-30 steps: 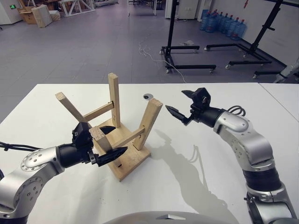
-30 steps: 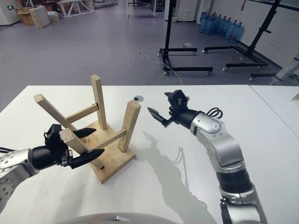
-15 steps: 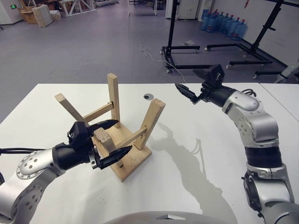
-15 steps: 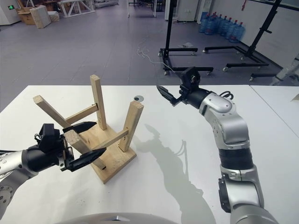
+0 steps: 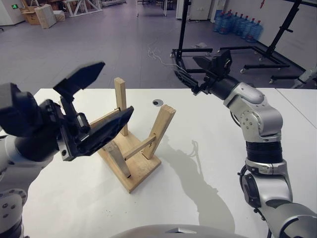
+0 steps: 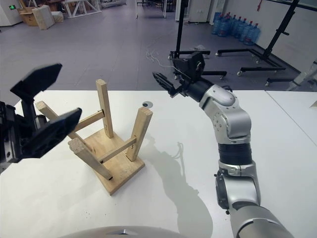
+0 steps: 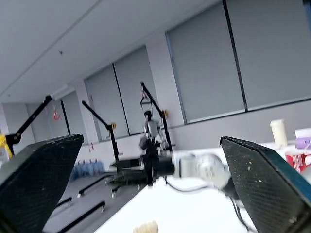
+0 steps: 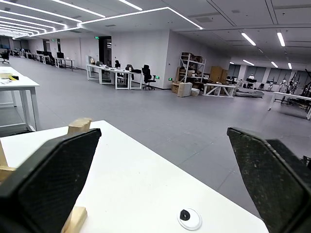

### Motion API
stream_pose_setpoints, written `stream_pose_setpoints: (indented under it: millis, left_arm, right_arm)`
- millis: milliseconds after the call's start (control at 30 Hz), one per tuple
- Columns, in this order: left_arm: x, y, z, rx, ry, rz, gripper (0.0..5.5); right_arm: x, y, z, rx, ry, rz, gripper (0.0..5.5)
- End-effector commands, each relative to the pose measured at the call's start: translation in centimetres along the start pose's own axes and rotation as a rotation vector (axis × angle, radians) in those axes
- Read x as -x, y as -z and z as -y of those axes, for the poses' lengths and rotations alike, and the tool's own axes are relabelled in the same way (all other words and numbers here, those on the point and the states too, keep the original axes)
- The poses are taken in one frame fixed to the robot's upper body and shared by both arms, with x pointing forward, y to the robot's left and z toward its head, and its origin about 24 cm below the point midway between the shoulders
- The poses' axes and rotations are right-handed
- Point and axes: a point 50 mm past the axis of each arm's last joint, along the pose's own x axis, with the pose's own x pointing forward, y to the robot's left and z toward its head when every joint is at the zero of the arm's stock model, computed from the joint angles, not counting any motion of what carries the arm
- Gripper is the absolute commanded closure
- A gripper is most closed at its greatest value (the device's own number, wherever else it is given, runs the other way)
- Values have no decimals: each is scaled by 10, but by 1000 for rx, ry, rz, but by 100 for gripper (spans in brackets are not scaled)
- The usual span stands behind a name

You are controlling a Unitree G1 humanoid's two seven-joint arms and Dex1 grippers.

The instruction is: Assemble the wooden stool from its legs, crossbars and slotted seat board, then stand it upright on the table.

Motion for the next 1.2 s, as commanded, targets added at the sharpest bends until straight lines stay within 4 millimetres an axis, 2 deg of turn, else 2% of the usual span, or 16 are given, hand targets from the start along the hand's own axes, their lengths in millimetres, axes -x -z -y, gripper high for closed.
stream_pose_setpoints:
  millis: [33, 67, 133, 200, 333, 400, 433, 500, 667, 767, 833, 900, 1033, 1200]
  left_arm:
    - [-17, -15, -9, 24, -36, 65, 36]
    - [-21, -13, -14, 44, -66, 47, 36]
    - [-25, 4, -23, 120, -147, -39, 36]
    - [-21, 44, -19, 234, -179, -219, 36]
    - [15, 124, 20, 444, -217, -572, 36]
    - [32, 150, 38, 500, -248, -665, 36]
    - [37, 156, 41, 495, -259, -686, 36]
    - [40, 159, 35, 457, -278, -676, 36]
    - [36, 144, 2, 279, -316, -631, 36]
    - [30, 123, -14, 173, -370, -549, 36]
    - [32, 112, -17, 143, -385, -522, 36]
    - [42, 106, -7, 154, -360, -552, 36]
    - [71, 90, 27, 213, -286, -671, 36]
    - [100, 71, 46, 240, -319, -779, 36]
  right_arm:
    - [-1, -1, -4, -10, 1, 15, 70]
    - [0, 0, -4, -11, 6, 14, 70]
    - [-1, 1, -5, -13, 7, 12, 70]
    - [-3, 3, -8, -12, 2, 3, 70]
    - [-4, 6, -12, -1, -20, -21, 70]
    - [-4, 6, -10, 7, -21, -30, 70]
    - [-4, 5, -9, 10, -18, -29, 70]
    - [-4, 4, -7, 12, -9, -27, 70]
    - [-3, 4, -7, 8, 8, -14, 70]
    - [-3, -3, -7, 4, 4, 30, 70]
    - [-2, -8, -5, -2, 4, 53, 70]
    - [-1, -10, -4, -2, 0, 60, 70]
    - [8, -7, 2, 7, 23, 42, 70]
    - [26, 24, 13, 69, 84, -79, 70]
